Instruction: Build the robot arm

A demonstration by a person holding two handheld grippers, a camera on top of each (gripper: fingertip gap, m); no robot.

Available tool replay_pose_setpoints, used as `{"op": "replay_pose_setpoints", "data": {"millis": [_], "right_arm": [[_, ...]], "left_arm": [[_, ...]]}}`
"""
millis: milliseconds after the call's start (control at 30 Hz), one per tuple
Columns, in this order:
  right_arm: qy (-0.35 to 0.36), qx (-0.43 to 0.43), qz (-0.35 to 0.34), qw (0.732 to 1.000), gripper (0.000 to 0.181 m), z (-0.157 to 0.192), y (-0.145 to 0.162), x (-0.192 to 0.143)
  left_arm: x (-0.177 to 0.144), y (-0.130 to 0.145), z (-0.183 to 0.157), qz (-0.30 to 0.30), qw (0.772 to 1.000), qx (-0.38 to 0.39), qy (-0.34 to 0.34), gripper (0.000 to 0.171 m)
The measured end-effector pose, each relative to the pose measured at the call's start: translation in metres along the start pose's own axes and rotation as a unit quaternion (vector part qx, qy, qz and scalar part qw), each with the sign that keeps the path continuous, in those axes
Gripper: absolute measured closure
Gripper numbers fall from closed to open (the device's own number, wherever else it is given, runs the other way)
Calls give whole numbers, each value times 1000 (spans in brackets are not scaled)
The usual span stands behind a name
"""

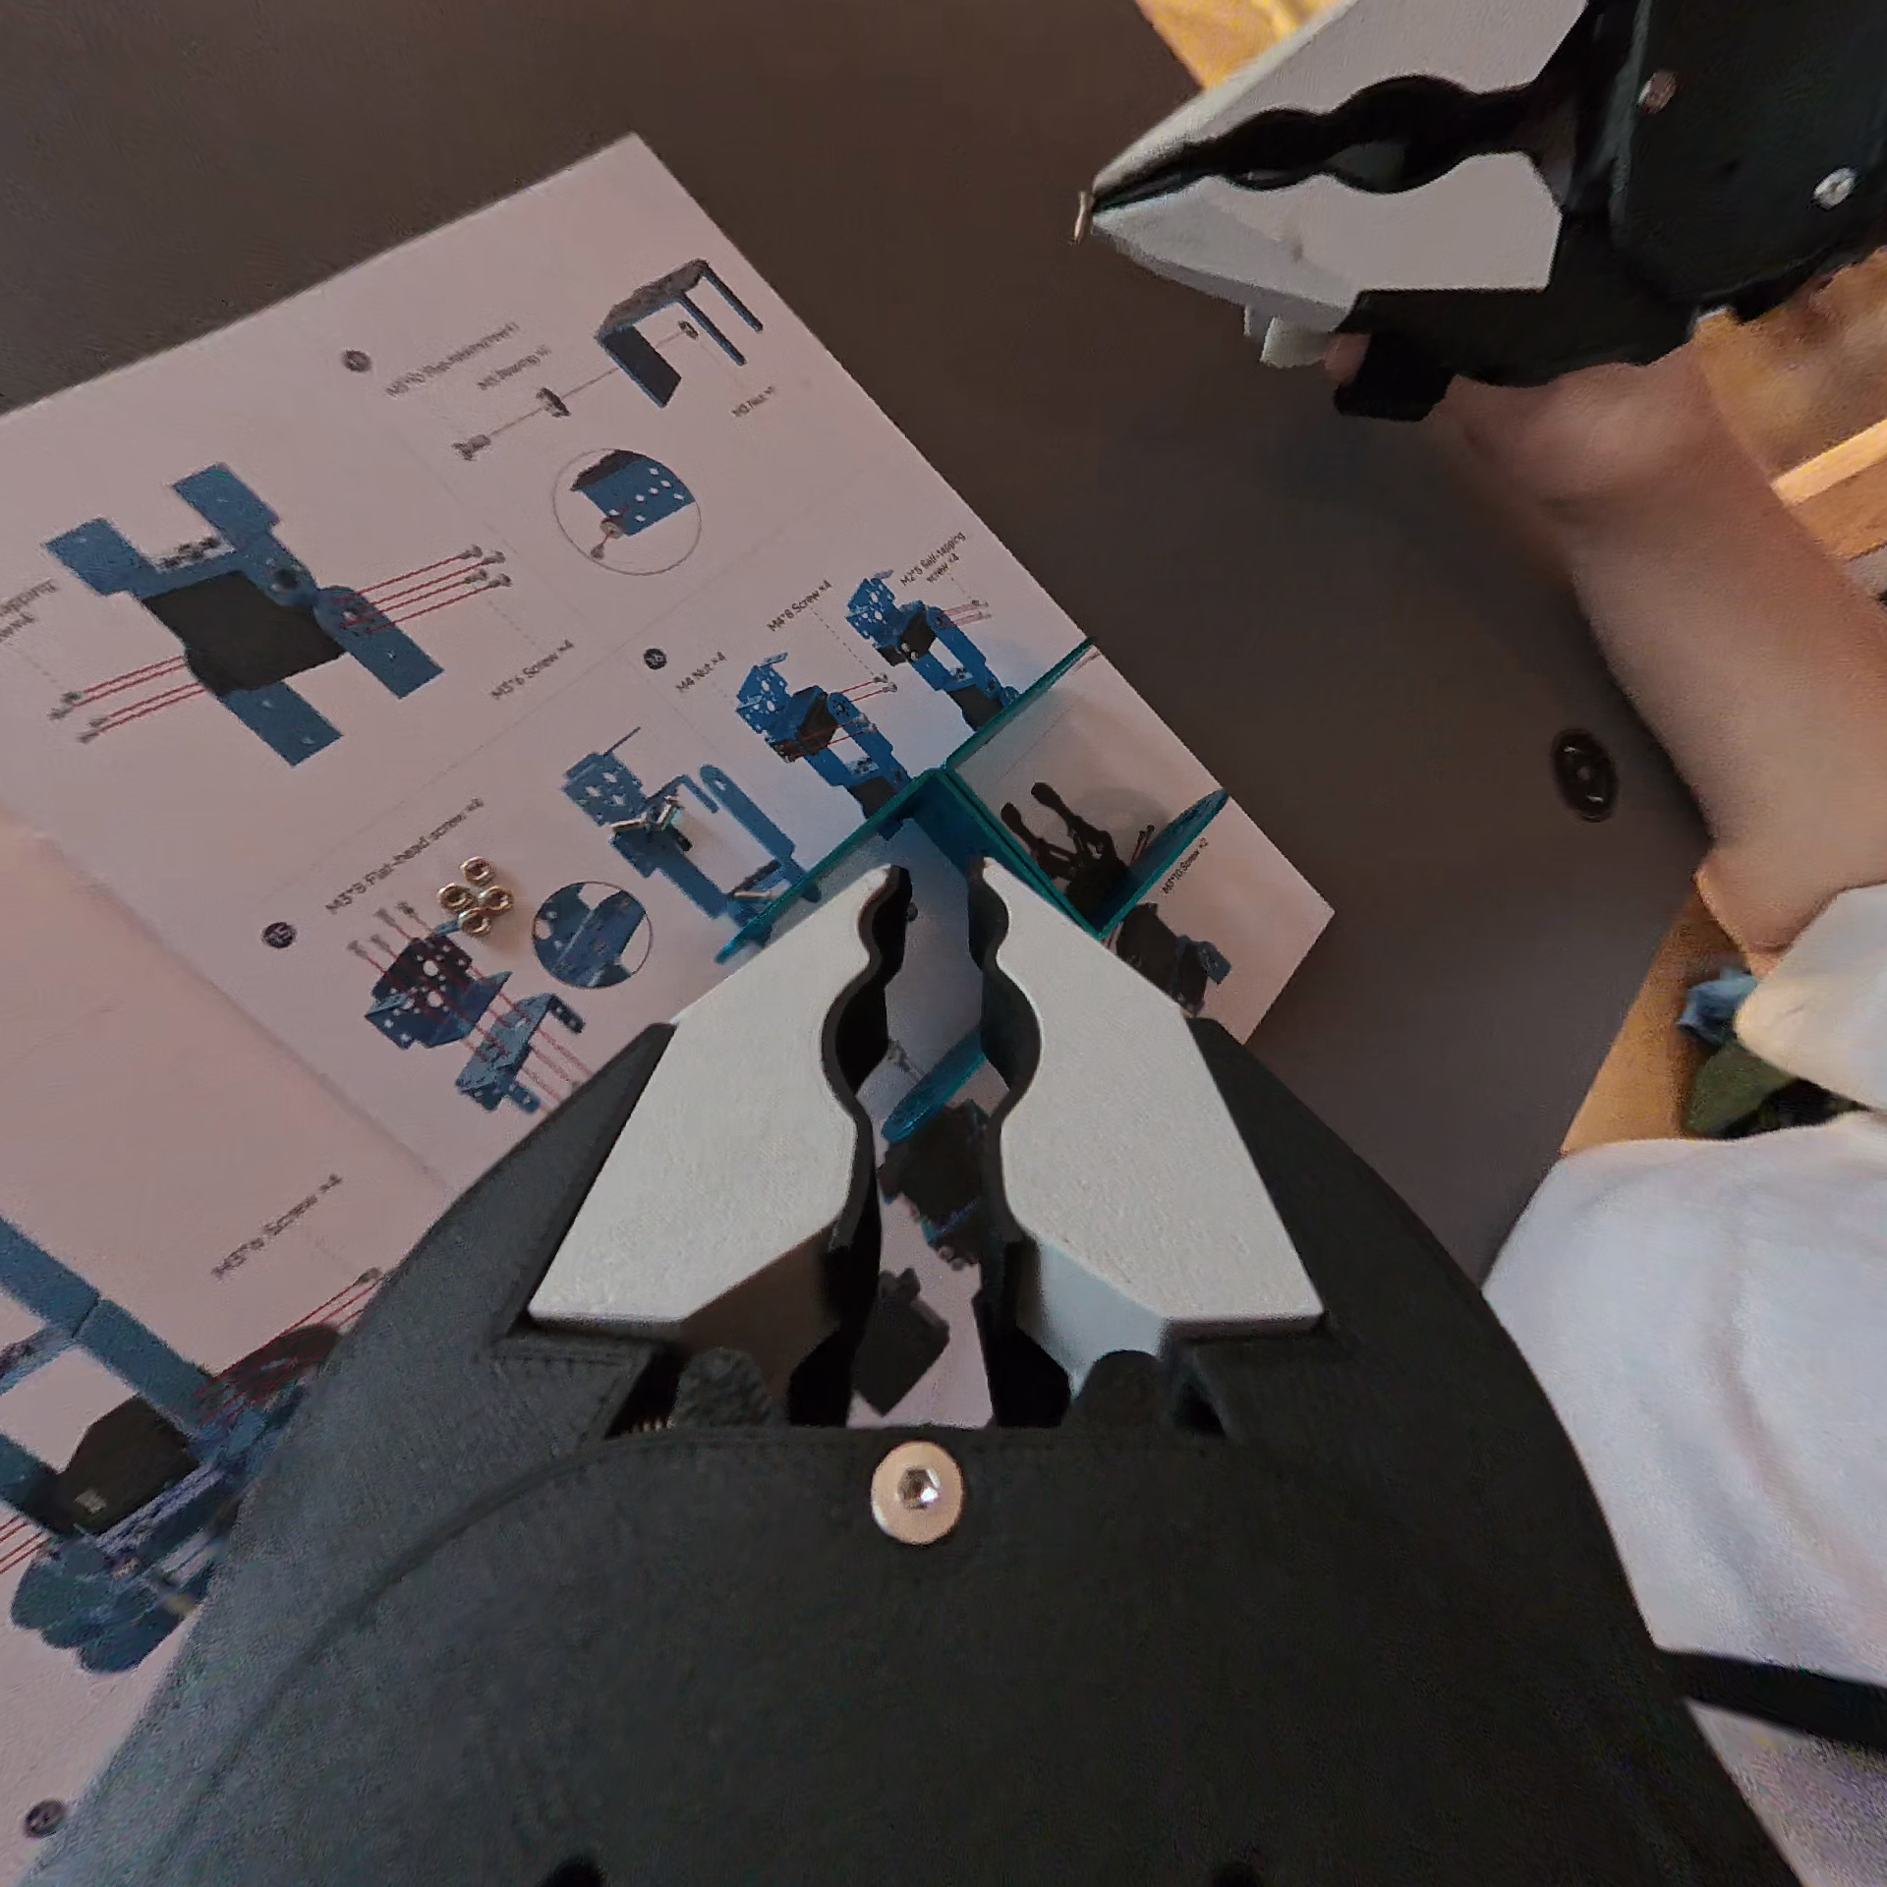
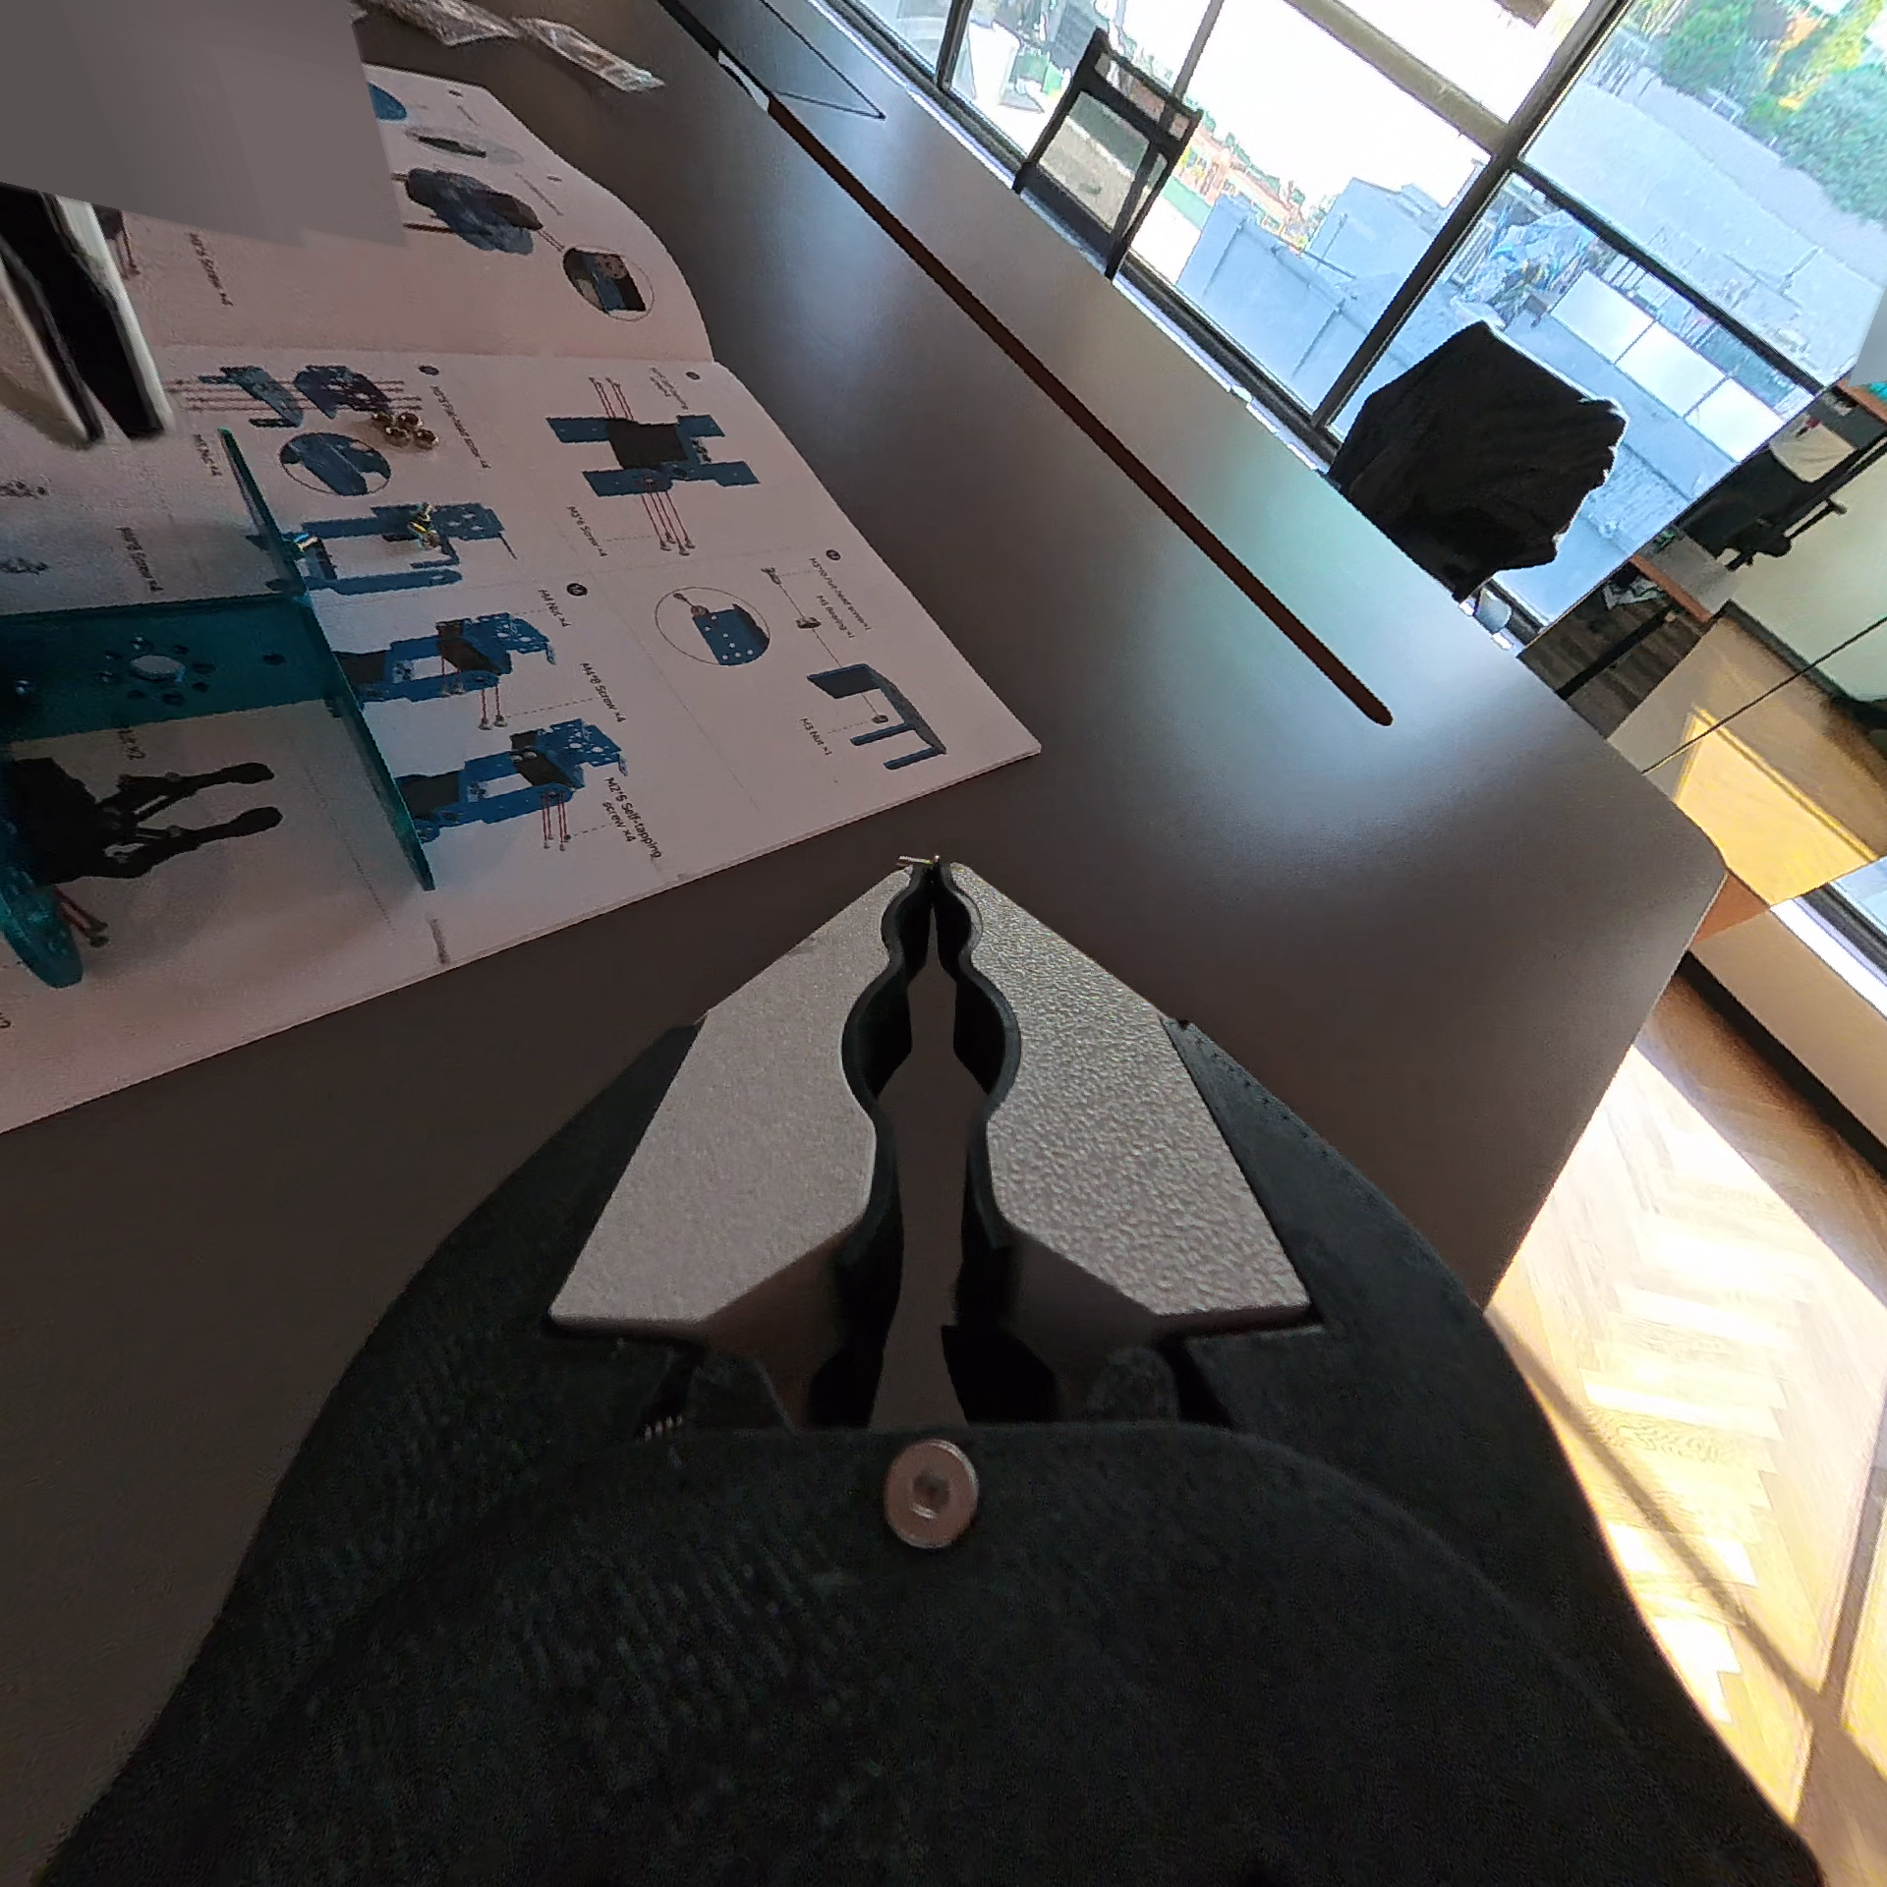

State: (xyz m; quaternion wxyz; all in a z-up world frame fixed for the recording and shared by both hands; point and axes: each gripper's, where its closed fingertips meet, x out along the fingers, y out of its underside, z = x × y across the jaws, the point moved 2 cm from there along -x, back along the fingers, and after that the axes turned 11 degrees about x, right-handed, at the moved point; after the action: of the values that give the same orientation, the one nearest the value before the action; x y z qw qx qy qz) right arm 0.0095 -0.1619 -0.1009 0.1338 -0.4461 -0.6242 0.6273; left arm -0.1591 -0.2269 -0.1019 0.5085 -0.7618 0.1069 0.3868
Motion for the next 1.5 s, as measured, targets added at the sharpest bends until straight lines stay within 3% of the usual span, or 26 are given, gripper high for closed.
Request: {"op": "replay_pose_setpoints", "data": {"millis": [100,200,300,433,567,700,867,1100,1500], "right_arm": [[-5,-11,-12,1000,181,2,-3,1],[-15,-16,-21,1000,181,8,-5,4],[-25,-20,-30,999,181,14,-7,9],[-15,-47,-45,998,181,18,-10,16],[2,-76,-67,995,181,21,-16,18],[41,-115,-74,990,181,18,-18,18],[71,-138,-71,985,181,14,-19,19],[98,-181,-52,977,181,15,-15,24],[118,-186,-50,974,181,10,-16,24]], "left_arm": [[-48,6,35,-66,998,-21,-8,171],[-127,20,111,-149,979,-12,-135,170],[-206,34,180,-227,939,27,-255,163],[-248,56,239,-249,912,49,-322,158],[-250,70,267,-290,902,11,-318,158],[-241,85,265,-301,902,-19,-308,161],[-237,84,261,-313,897,-25,-310,160],[-226,87,259,-311,910,-52,-270,160],[-237,82,257,-324,903,-38,-279,163]]}}
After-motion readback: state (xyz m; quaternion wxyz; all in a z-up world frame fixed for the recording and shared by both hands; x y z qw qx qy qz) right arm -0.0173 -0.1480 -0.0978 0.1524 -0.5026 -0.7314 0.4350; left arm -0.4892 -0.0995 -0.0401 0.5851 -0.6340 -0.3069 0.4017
